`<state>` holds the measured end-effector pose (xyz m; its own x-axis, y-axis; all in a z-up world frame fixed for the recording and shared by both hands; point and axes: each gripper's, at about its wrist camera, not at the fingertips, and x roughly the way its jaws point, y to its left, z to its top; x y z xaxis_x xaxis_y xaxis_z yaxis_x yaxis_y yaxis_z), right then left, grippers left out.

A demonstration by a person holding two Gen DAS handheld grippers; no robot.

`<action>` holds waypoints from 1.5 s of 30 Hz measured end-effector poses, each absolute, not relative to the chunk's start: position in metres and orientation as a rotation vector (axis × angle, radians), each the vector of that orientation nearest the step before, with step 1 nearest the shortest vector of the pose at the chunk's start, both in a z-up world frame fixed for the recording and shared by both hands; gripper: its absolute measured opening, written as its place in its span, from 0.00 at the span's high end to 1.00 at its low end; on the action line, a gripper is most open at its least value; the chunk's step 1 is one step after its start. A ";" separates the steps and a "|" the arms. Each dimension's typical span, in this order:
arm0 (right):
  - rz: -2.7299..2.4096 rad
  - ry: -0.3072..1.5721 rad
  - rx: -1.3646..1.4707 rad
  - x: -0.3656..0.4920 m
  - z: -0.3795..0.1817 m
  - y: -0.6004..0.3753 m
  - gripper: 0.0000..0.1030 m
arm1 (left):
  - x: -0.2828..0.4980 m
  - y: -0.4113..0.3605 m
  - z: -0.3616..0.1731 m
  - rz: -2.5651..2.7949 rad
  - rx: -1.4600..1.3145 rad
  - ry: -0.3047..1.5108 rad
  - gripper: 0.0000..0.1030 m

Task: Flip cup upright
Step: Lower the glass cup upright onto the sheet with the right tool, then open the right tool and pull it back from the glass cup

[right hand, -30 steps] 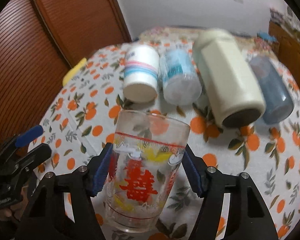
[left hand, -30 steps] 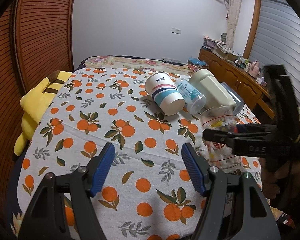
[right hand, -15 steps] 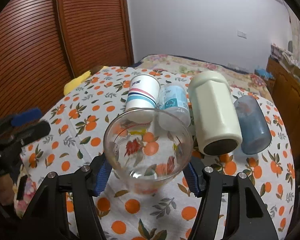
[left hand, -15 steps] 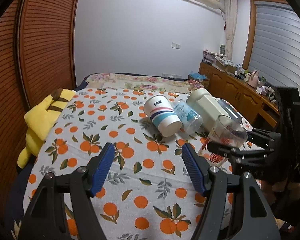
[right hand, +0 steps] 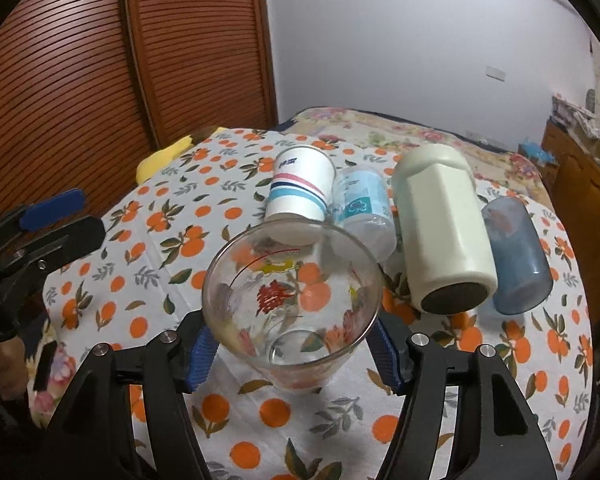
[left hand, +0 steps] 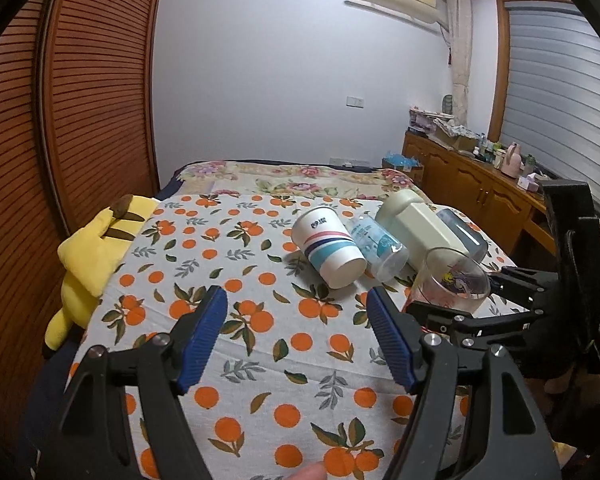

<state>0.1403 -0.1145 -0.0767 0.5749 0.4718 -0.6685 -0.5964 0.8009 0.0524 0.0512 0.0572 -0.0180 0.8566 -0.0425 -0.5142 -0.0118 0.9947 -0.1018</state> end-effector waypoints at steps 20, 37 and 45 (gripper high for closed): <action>0.563 0.603 -0.018 0.105 -0.038 -0.167 0.09 | 0.047 0.024 0.013 -0.012 -0.019 0.500 0.26; 0.349 0.416 0.003 0.056 -0.014 -0.208 0.00 | 0.020 -0.003 0.031 -0.029 0.007 0.444 0.13; 0.325 0.416 0.011 0.054 -0.018 -0.212 0.00 | 0.008 -0.003 0.030 -0.027 0.006 0.436 0.13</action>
<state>0.0535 -0.2123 -0.0180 0.8638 0.3125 -0.3952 -0.3081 0.9483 0.0762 0.0084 -0.0034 0.0299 0.9059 -0.0252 -0.4227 0.0277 0.9996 -0.0001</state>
